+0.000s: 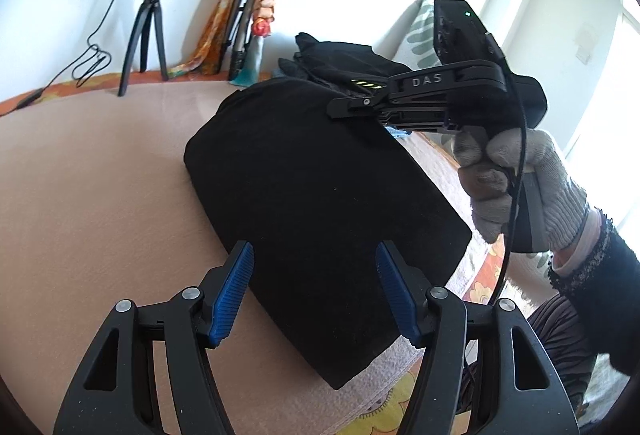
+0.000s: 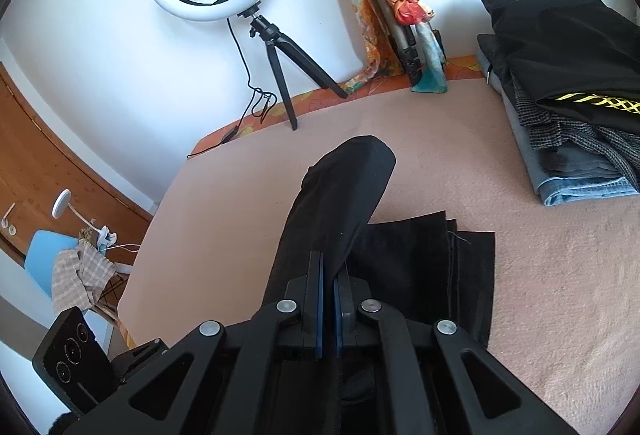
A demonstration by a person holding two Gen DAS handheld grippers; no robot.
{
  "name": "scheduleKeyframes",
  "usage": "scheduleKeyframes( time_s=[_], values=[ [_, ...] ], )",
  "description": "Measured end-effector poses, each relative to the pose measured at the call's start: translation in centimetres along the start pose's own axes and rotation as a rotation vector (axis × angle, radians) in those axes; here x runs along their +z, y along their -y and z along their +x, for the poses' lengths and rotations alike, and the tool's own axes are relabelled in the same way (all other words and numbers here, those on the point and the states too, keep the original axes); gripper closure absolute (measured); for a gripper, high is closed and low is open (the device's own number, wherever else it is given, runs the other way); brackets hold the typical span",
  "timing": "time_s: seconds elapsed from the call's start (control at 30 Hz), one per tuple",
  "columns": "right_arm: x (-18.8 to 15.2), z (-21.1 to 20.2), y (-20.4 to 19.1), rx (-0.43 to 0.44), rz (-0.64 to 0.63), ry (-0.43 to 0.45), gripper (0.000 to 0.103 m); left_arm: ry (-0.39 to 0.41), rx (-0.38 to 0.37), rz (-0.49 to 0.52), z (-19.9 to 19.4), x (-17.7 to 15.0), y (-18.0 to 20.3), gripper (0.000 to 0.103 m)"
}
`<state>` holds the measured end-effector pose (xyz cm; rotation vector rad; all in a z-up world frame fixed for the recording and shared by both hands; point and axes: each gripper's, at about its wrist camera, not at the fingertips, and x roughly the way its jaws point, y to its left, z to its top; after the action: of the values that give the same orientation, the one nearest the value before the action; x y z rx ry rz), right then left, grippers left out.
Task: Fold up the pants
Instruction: 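Grasp the folded black trousers bundle with the right gripper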
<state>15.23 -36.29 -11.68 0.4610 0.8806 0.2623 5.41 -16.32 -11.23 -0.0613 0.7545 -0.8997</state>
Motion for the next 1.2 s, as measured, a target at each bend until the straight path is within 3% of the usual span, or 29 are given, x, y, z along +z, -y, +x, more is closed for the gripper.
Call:
scheduleKeyframes(
  time_s=[0.4,0.73,0.97,1.07,1.2],
  values=[
    [-0.3,0.6,5.0,-0.117,0.016,-0.051,0.102,-0.088,0.003,0.093,3.1,-0.4,2.7,0.040],
    [-1.4,2.0,6.5,-0.196,-0.013,-0.100,0.102,-0.157,0.039,0.176,5.2,-2.1,5.0,0.039],
    [-1.6,2.7,6.4,-0.206,-0.054,-0.107,0.101,-0.178,0.031,0.182,5.3,-2.6,5.7,0.031],
    [-1.5,1.6,6.9,-0.160,-0.019,-0.083,0.094,-0.178,-0.010,0.128,4.3,-2.3,5.2,0.031],
    [-1.9,0.3,7.8,-0.076,0.032,-0.075,0.066,-0.144,-0.044,0.037,2.8,-1.5,4.3,0.029]
  ],
)
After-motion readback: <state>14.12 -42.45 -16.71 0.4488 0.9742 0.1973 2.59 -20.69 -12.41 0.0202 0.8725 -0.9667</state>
